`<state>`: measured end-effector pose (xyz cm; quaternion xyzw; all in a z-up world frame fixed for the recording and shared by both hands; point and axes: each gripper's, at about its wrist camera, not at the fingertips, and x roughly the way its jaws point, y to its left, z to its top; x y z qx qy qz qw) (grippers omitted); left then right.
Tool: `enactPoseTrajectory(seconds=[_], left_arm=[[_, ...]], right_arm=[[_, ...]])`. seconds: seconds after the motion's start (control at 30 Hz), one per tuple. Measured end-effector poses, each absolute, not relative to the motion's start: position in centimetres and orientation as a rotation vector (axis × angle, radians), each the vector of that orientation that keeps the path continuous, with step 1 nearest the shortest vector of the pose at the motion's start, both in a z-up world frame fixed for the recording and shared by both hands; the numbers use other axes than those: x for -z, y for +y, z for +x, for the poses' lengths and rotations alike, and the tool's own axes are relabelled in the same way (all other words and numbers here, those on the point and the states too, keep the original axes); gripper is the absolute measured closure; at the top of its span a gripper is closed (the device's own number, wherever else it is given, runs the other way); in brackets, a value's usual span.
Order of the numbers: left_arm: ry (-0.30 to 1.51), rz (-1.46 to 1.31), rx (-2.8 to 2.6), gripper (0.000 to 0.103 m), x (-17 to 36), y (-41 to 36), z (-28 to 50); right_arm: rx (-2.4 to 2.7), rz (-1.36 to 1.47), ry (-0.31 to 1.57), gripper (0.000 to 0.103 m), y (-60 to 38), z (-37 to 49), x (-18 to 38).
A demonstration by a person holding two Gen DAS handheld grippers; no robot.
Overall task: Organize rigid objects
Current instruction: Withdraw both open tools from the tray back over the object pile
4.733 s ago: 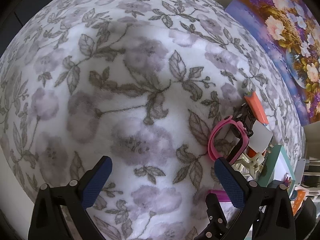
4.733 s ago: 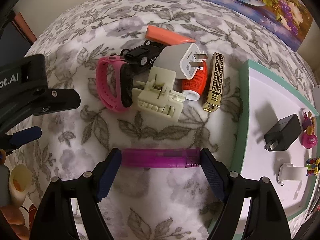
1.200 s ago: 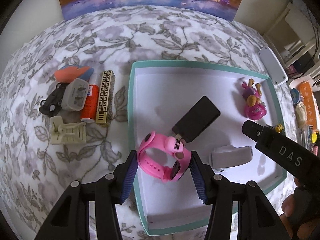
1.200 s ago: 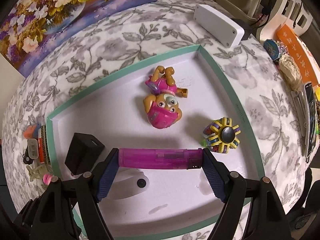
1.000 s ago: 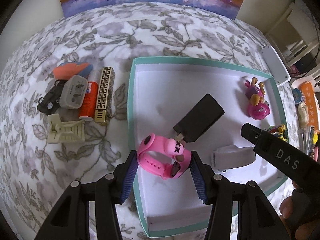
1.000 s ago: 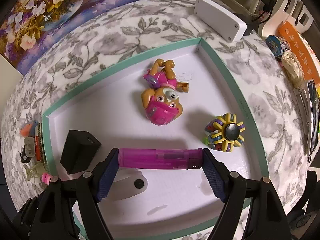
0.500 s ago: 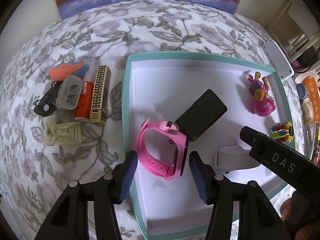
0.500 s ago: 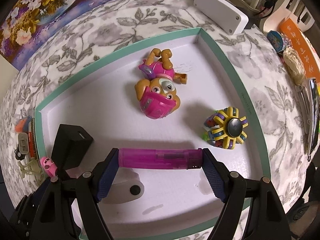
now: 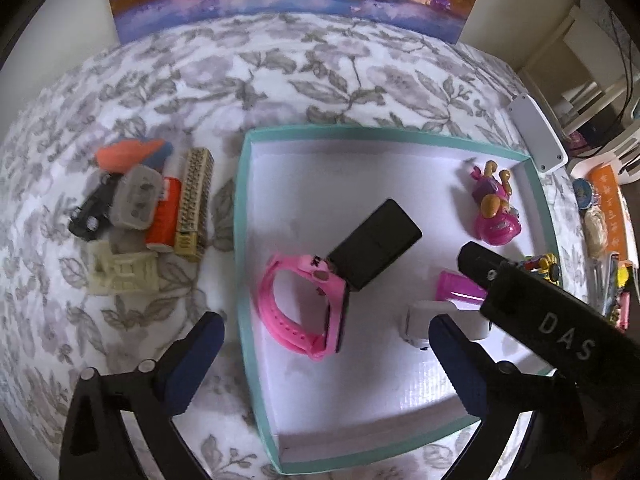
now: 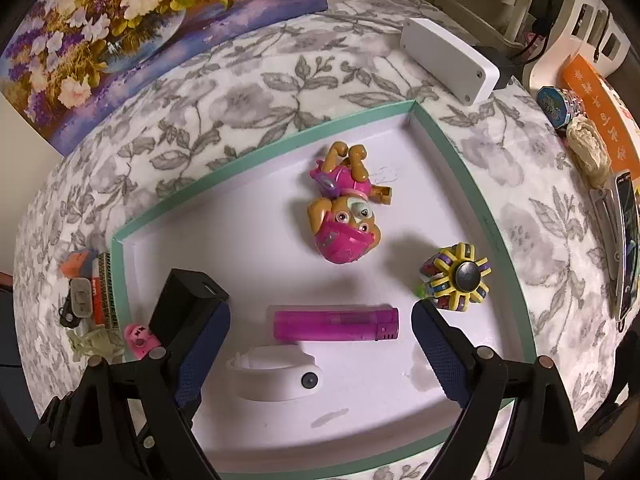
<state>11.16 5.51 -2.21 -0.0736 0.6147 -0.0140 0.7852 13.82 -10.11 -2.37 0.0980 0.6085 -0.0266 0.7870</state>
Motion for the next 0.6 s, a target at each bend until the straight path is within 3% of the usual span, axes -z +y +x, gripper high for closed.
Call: enactPoseTrajectory(seconds=[0.3,0.6], left_arm=[[1.285,-0.196,0.001,0.000,0.4,7.4,11.4],[1.208,-0.280,-0.148,0.000,-1.3,14.2,11.1]], right_arm=[[0.063,0.192,1.273,0.010,-10.2,13.7,1.0],[0.040,0.195,1.224,0.010,-9.3,13.6,-0.8]])
